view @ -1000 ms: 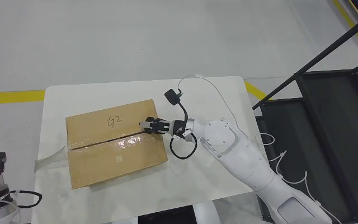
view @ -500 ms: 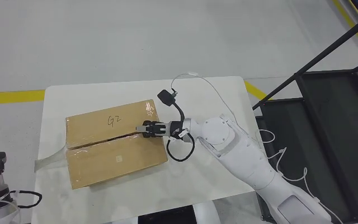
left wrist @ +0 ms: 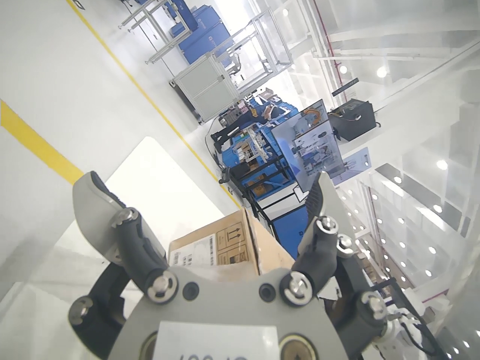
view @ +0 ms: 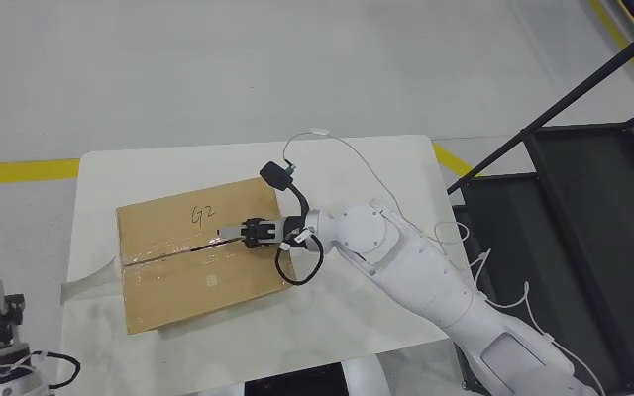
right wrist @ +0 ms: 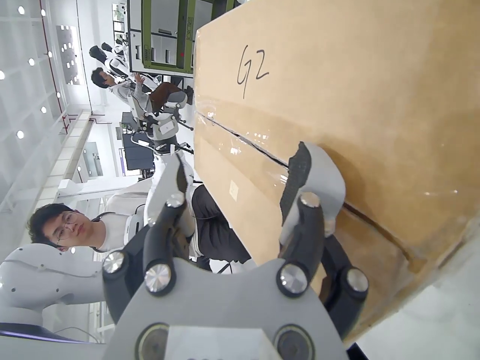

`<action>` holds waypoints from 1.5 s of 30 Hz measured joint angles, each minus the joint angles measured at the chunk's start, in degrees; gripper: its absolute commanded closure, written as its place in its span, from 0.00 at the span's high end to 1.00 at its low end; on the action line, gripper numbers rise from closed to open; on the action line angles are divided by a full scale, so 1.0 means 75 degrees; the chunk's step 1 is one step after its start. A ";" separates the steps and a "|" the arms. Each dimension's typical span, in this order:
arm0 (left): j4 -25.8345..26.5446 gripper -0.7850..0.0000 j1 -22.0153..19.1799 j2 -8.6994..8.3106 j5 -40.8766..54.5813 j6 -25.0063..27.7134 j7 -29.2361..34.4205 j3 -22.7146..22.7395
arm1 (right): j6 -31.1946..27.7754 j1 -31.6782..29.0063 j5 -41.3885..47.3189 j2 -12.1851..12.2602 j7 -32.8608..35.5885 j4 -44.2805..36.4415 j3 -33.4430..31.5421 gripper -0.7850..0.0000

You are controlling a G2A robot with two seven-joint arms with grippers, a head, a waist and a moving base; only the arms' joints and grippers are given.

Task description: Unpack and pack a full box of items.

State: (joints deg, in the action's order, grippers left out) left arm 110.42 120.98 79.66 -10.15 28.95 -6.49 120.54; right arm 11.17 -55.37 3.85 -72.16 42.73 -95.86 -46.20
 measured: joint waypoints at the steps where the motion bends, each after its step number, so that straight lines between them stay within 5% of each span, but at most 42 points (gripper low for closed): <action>1: -0.0019 1.00 0.0015 0.0012 -0.0112 -0.0133 -0.0066 0.0001 | 0.0014 0.0028 0.0018 -0.0014 -0.0013 0.0014 0.0018 1.00; 10: 0.0097 1.00 -0.0103 0.0119 -0.0299 -0.1091 -0.0265 -0.0466 | 0.0012 0.0122 0.0131 -0.0081 -0.0103 0.0001 0.0094 1.00; 24: 0.0090 1.00 -0.0126 0.0121 -0.0291 -0.1152 -0.0248 -0.0481 | 0.0013 0.0122 0.0130 -0.0081 -0.0102 0.0001 0.0094 1.00; 30: 0.0387 1.00 -0.0093 0.0161 0.0222 -0.1755 0.0196 -0.0681 | -0.0105 -0.0015 0.0349 -0.0121 -0.0279 -0.0135 0.0081 1.00; 38: 0.0924 1.00 0.0160 0.0237 0.2118 -0.3155 0.0941 -0.0799 | -0.0465 0.0167 0.0858 -0.0277 -0.0349 -0.0079 0.0224 1.00; 45: 0.0940 1.00 0.0384 0.0268 0.4398 -0.2988 0.2315 -0.0611 | -0.0488 0.0198 0.0874 -0.0295 -0.0359 -0.0042 0.0244 1.00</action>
State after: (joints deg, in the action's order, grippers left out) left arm 117.46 123.86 81.67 22.83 6.54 10.87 115.96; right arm 7.51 -53.88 10.41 -74.37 40.04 -96.18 -44.37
